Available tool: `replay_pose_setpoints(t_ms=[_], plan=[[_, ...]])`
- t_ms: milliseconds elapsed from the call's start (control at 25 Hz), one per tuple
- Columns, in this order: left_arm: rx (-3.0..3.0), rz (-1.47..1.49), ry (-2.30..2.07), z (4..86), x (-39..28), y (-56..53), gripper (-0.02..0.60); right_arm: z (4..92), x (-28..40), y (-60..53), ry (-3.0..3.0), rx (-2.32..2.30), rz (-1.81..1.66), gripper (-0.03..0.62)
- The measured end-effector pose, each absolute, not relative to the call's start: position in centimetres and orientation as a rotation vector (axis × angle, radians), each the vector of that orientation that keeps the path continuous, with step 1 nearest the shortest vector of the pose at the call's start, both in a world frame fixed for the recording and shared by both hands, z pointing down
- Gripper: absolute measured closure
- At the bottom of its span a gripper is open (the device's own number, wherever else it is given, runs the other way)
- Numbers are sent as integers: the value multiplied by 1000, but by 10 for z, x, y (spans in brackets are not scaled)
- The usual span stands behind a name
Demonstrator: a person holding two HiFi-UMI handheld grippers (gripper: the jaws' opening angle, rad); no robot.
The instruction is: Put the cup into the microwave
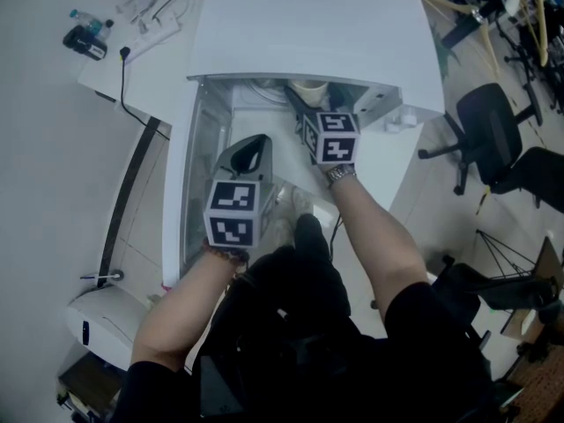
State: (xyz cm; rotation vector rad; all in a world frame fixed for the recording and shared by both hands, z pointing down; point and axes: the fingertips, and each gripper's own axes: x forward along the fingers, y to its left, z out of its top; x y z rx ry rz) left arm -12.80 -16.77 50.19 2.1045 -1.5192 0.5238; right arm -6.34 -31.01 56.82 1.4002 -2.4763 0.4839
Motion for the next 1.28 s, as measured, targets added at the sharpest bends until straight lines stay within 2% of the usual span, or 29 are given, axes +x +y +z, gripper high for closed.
replay_pose_setpoints(t_ms=[1280], plan=[[2087, 533, -1521, 507, -122, -181, 580, 582, -59, -339, -2373, 1454, 462, 158]])
